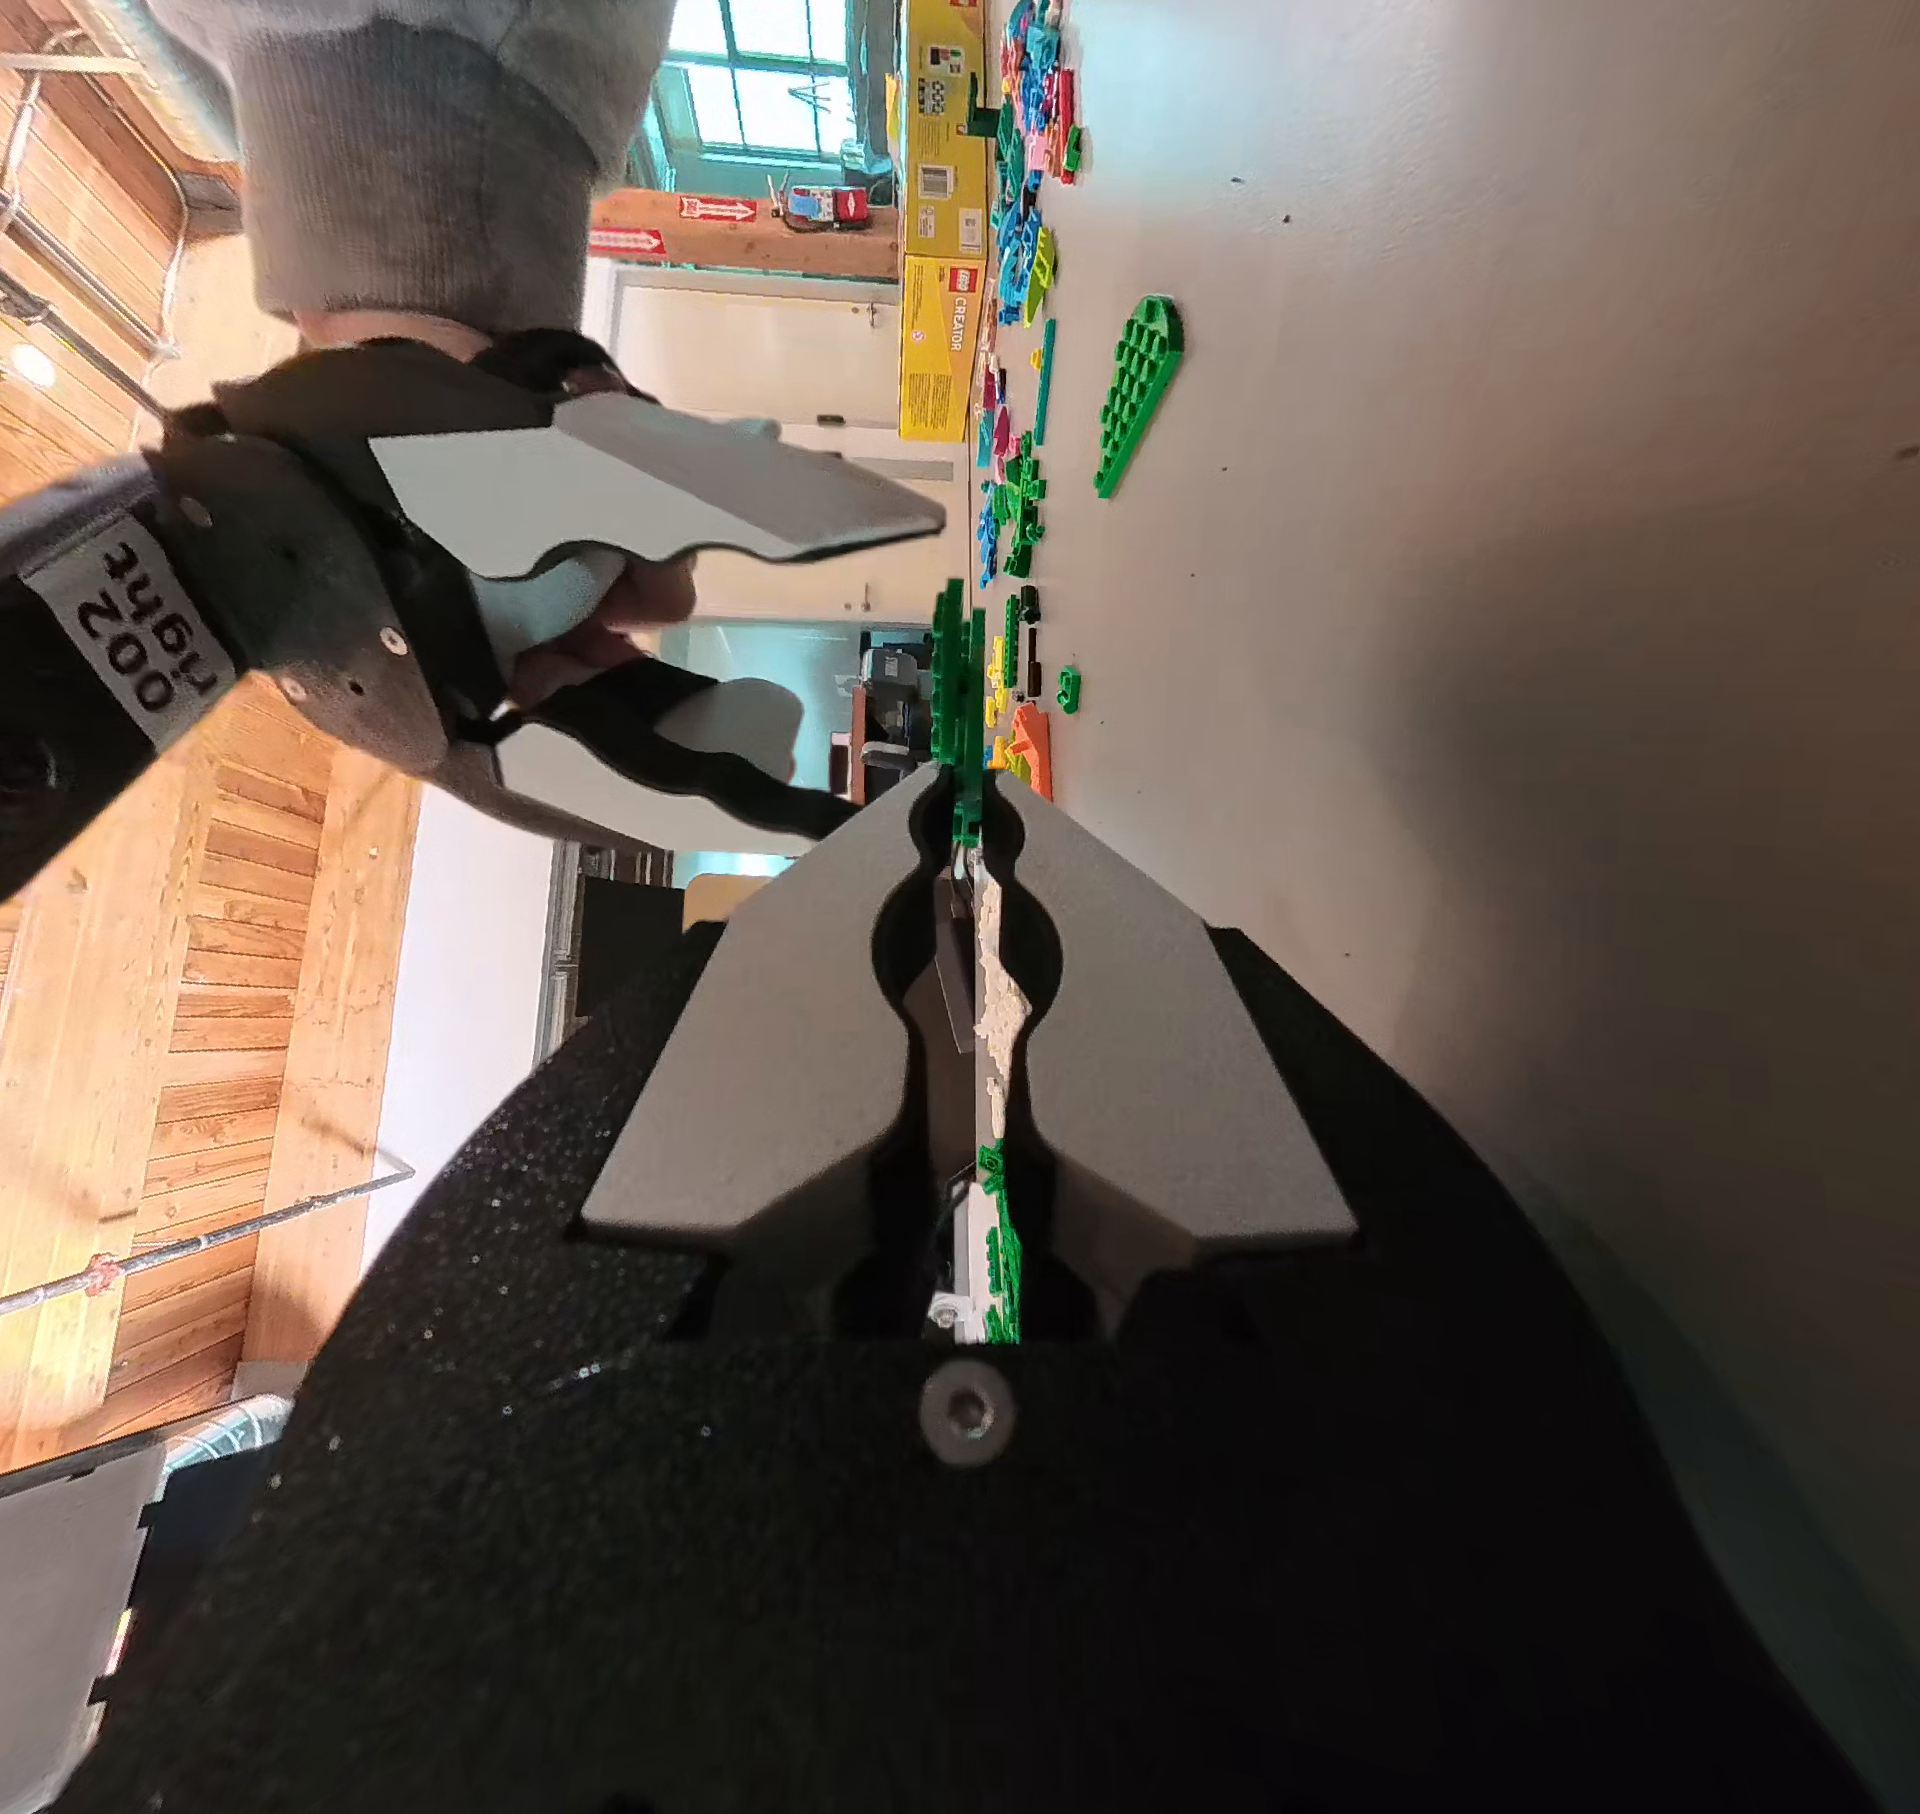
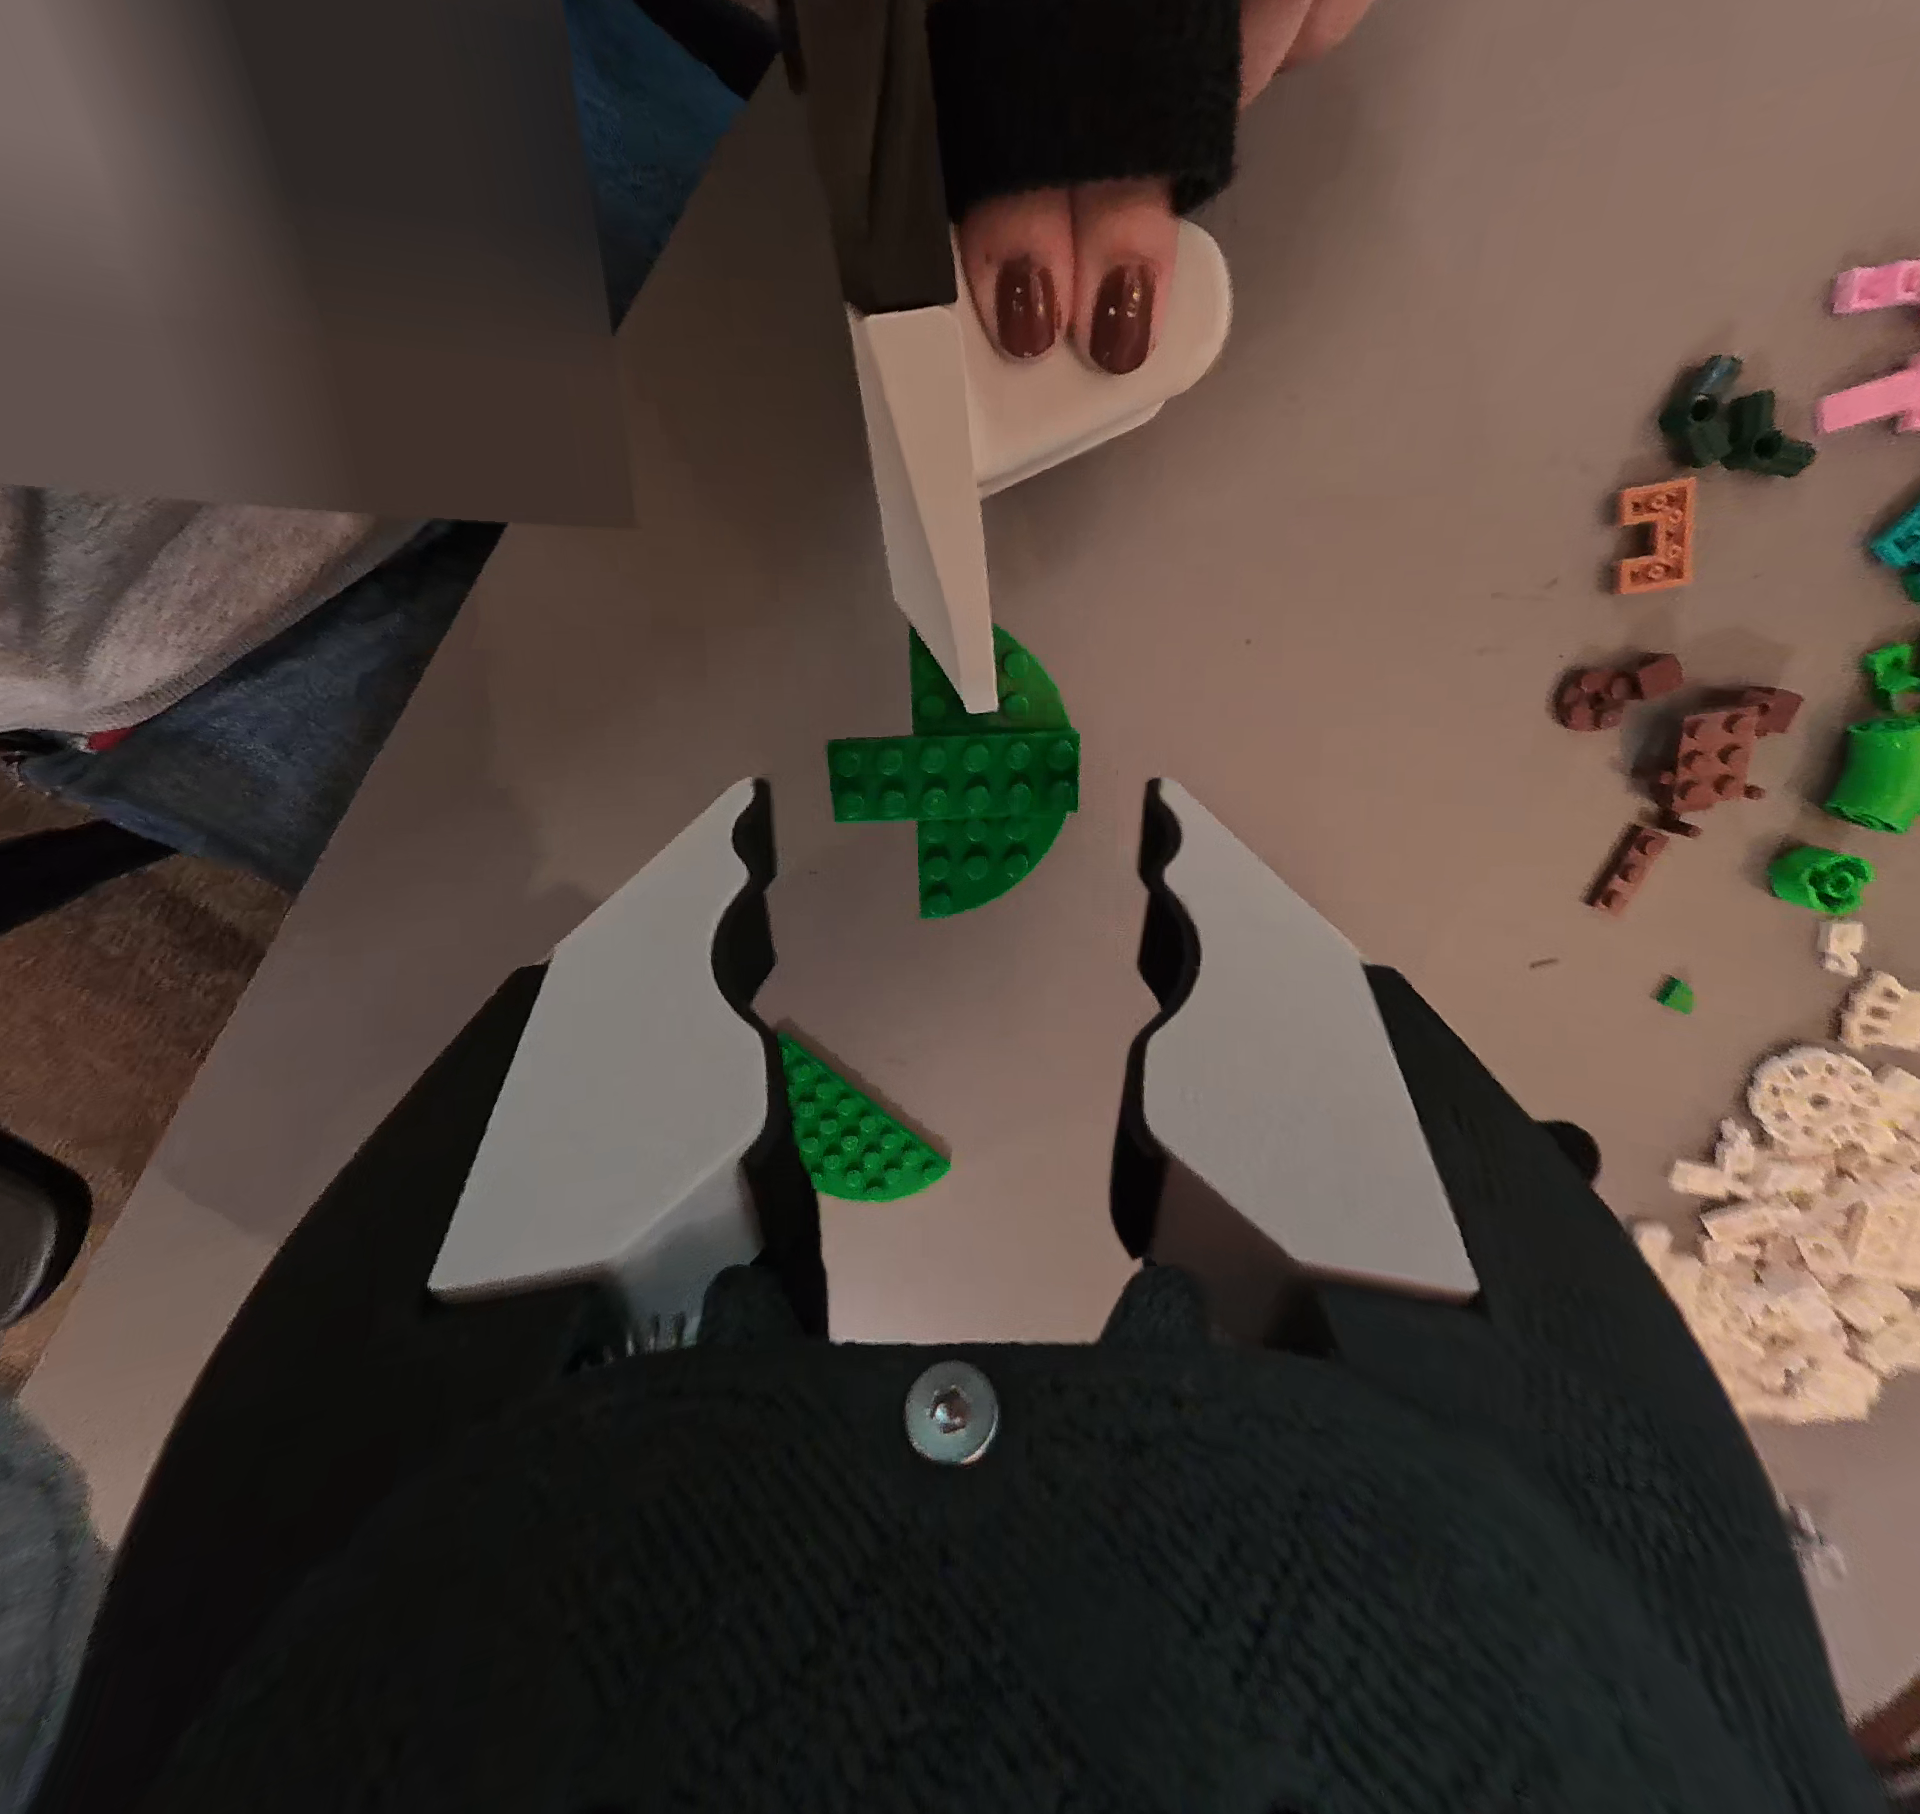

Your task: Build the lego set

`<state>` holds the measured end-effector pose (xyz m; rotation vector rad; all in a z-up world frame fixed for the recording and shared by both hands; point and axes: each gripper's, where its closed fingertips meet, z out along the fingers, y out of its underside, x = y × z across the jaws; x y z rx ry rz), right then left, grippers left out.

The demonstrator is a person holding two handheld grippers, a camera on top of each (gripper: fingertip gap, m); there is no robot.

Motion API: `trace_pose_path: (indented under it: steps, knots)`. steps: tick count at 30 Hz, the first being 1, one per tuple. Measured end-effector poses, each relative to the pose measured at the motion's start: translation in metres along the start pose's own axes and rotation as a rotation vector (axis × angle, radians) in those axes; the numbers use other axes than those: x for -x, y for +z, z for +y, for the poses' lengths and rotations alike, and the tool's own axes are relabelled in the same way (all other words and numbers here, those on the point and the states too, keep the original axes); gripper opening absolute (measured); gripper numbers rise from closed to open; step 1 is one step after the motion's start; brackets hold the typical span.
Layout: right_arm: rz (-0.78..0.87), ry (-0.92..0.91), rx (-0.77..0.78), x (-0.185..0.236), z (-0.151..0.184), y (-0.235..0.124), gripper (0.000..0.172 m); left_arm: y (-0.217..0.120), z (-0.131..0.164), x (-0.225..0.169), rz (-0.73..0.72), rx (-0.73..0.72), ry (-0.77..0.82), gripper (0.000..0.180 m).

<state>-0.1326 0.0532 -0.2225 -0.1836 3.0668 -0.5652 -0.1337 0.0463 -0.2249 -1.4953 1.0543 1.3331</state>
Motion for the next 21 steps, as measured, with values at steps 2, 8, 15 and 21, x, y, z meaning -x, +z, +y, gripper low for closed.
trace_pose_path:
  steps: [2,8,15,21]
  knots:
    - [0.091,0.019,-0.016,-0.004,0.002,-0.006,0.092,0.000,0.003,0.001,0.001,0.009,-0.010,0.001]
    - [0.469,-0.070,-0.118,-0.009,0.004,-0.004,0.124,-0.004,0.010,0.013,-0.011,0.012,-0.099,0.001]
    - [0.844,-0.231,-0.364,-0.001,-0.040,-0.049,0.107,-0.029,-0.001,0.078,-0.079,-0.092,-0.277,0.002]
    - [0.821,-0.362,-0.646,0.040,-0.106,-0.098,0.083,-0.067,-0.036,0.132,-0.089,-0.262,-0.356,0.002]
